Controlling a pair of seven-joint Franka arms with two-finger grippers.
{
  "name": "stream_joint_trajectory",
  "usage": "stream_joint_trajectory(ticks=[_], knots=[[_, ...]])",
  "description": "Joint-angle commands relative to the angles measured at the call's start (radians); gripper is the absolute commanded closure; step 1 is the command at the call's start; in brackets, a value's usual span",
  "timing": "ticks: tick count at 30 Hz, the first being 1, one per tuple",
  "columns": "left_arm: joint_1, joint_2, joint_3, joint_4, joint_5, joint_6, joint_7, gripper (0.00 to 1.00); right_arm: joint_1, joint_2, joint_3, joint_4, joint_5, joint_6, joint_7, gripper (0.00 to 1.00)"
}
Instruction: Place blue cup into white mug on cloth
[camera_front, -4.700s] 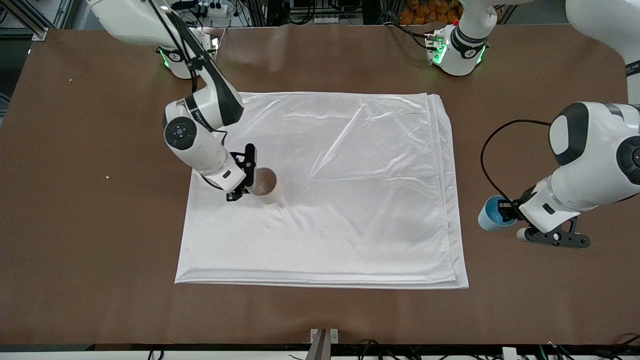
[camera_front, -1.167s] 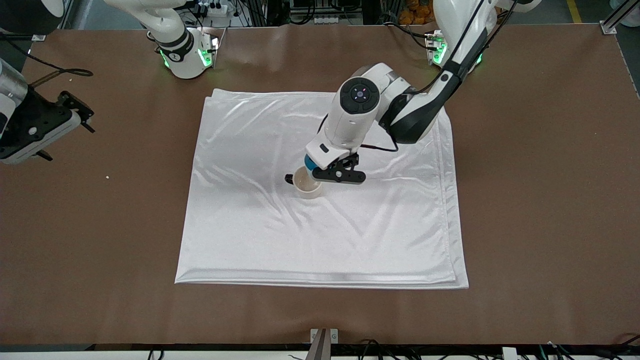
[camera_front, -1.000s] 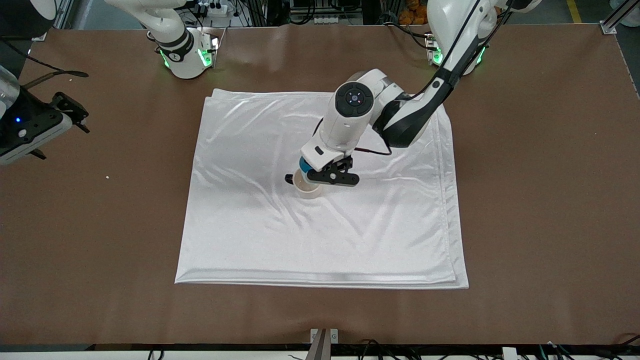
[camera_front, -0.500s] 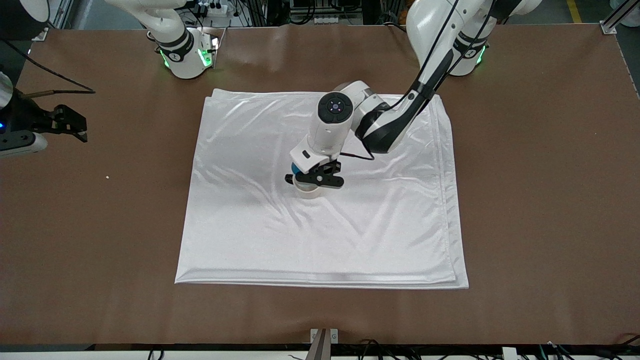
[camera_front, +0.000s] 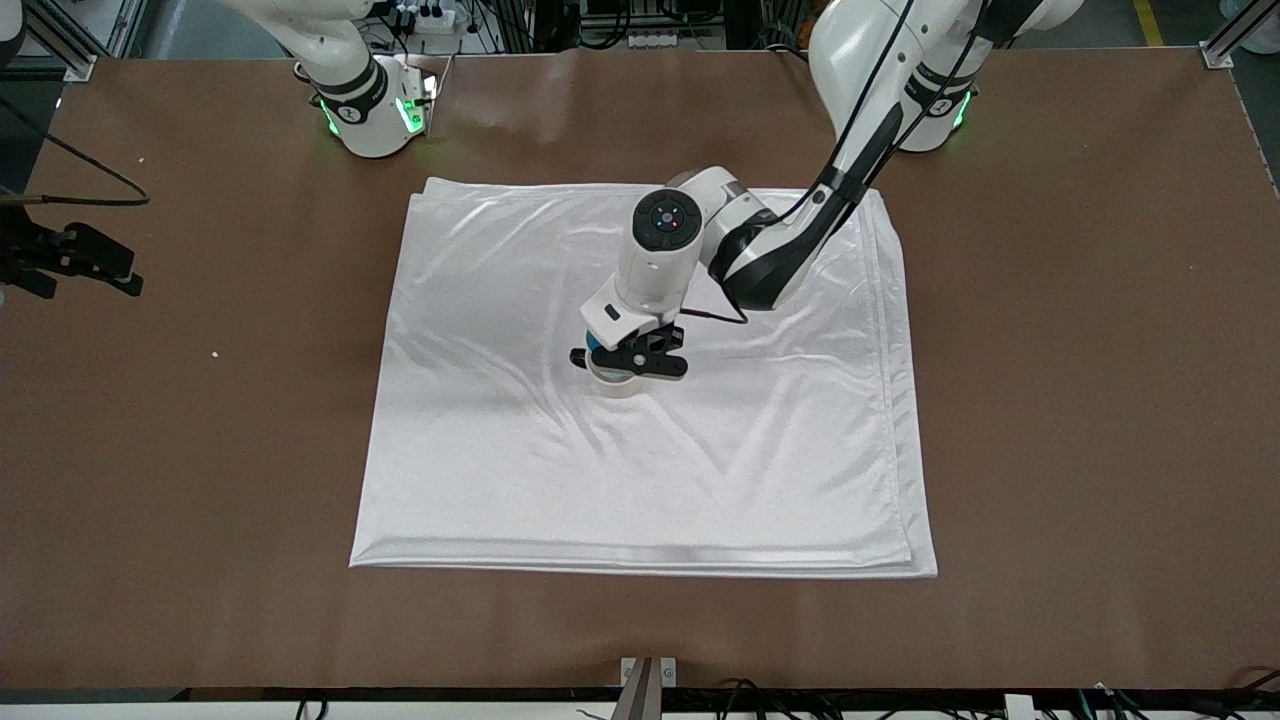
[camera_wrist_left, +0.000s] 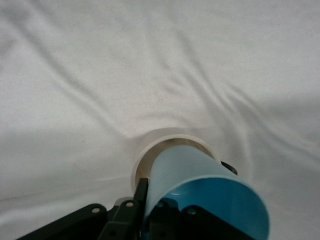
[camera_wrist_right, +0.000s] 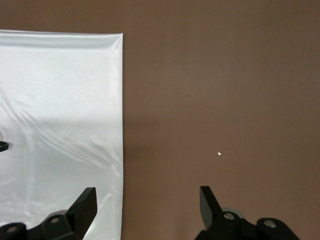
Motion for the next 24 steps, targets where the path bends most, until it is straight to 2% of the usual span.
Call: stream_joint_trajectory(ticks=[1, 4, 8, 9, 10, 11, 19, 24], knots=[[-0.012, 0.023, 0.008, 0.017, 0.03, -0.003, -0.019, 1.0, -0.017, -0.194, 0.008, -0.26, 0.01, 0.157, 0.038, 0.07], [-0.021, 0.023, 0.008, 0.017, 0.024, -0.003, -0.026, 1.0, -0.019, -0.247, 0.009, -0.332, 0.01, 0.203, 0.038, 0.02], [-0.021, 0.022, 0.008, 0.015, 0.026, -0.003, -0.057, 1.0, -0.023, -0.239, 0.008, -0.326, 0.01, 0.179, 0.038, 0.0], [-0.021, 0.022, 0.008, 0.015, 0.027, -0.003, -0.057, 0.92, -0.028, -0.239, 0.009, -0.325, 0.01, 0.177, 0.038, 0.0], [-0.019, 0.023, 0.008, 0.015, 0.027, -0.003, -0.057, 0.53, -0.031, -0.236, 0.009, -0.325, 0.01, 0.177, 0.038, 0.0], [-0.019, 0.023, 0.008, 0.014, 0.029, -0.003, -0.057, 0.01, -0.034, -0.233, 0.008, -0.322, 0.01, 0.177, 0.039, 0.0], [-0.009, 0.025, 0.01, 0.023, 0.022, -0.003, -0.063, 0.0, -0.055, -0.135, 0.008, -0.204, 0.008, 0.143, 0.035, 0.0], [0.013, -0.02, 0.013, 0.024, 0.024, -0.008, -0.062, 0.0, -0.054, -0.06, 0.009, -0.09, 0.005, 0.083, 0.038, 0.0]])
